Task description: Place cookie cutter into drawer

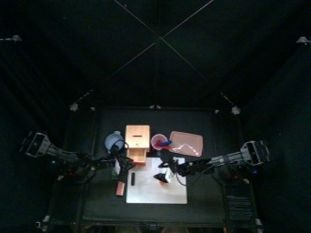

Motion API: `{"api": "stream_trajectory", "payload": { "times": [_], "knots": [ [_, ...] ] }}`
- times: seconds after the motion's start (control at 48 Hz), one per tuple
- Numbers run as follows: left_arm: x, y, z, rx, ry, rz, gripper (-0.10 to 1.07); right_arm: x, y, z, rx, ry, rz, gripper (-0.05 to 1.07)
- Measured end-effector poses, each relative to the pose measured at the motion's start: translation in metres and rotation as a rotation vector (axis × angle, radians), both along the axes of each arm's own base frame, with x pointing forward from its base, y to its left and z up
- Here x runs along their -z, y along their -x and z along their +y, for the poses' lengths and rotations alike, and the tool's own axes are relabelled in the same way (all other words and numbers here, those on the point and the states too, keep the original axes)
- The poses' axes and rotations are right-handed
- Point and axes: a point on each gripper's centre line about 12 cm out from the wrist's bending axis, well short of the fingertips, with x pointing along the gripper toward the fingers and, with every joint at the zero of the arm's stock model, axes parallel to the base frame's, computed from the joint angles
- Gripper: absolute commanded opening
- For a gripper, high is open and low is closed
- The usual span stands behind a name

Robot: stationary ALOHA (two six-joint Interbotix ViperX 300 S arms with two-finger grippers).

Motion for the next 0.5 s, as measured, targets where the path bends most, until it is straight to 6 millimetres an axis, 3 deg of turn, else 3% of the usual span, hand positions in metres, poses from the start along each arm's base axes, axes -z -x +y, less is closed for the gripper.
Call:
{"api": "stream_trajectory", "payload": {
  "times": [0.25,0.5],
  "knots": [
    [0.0,0.0,0.0,-0.001,0.001,-0.001,0.87,-0.001,0.032,-0.001,0.043,0.03,0.053,1.02],
    [0.0,0.0,0.0,0.0,0.0,0.0,0.87,-0.004,0.098,0.001,0.167,-0.077,0.175,1.02]
  ]
}}
